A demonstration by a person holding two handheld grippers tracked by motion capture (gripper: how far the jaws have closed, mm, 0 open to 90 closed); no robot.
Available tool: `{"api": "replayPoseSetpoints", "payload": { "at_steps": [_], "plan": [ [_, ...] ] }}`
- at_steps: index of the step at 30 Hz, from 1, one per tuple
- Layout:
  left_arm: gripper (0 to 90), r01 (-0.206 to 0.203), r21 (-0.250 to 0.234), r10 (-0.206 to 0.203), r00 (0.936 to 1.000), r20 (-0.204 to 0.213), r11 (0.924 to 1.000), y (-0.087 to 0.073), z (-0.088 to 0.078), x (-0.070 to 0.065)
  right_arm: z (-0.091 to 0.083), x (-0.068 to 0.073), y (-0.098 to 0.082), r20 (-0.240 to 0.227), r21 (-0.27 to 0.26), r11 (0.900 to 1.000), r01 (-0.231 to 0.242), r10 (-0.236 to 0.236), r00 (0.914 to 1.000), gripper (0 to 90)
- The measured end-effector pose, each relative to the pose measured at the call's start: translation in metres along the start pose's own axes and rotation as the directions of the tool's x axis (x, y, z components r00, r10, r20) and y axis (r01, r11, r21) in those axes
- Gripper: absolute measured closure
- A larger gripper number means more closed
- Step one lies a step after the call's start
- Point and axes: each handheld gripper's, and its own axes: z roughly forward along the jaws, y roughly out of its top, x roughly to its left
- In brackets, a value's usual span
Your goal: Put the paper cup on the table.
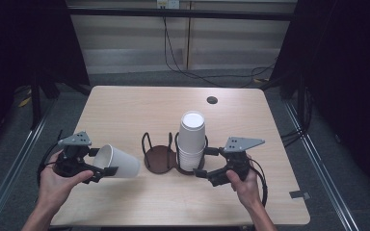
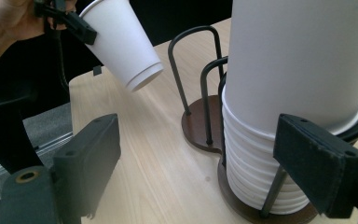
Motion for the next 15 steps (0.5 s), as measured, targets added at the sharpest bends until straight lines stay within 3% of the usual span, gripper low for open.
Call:
{"api": "replayPoseSetpoints", "payload": {
  "at_steps": [2,5,9,13,15],
  "plan": [
    [11.5,-0.018,0.026,0.019,0.9994,-0.028,0.9995,0.002,0.001,0.003,0.0,0.0,-0.001,0.001,0.002,1.0,-0.001,0.001,1.0,15.0],
    [11.5,-0.056,0.101,0.064,0.9948,-0.079,0.9933,0.01,0.006,0.005,0.001,0.0,-0.002,0.0,0.006,1.0,-0.004,0.004,1.0,15.1],
    [11.4,-0.061,0.125,0.074,0.992,-0.103,0.9904,0.019,0.006,0.009,0.002,0.0,-0.003,-0.008,0.012,1.0,-0.002,0.002,1.0,15.2],
    [11.3,-0.079,0.176,0.101,0.9875,-0.12,0.9812,0.03,0.007,0.016,0.001,0.0,-0.003,-0.007,0.009,1.0,0.001,-0.001,1.0,15.2],
    [11.2,-0.068,0.199,0.096,0.9859,-0.137,0.9777,0.035,0.009,0.022,0.001,0.0,-0.003,-0.006,0.007,1.0,0.001,-0.001,1.0,15.2]
  ]
}}
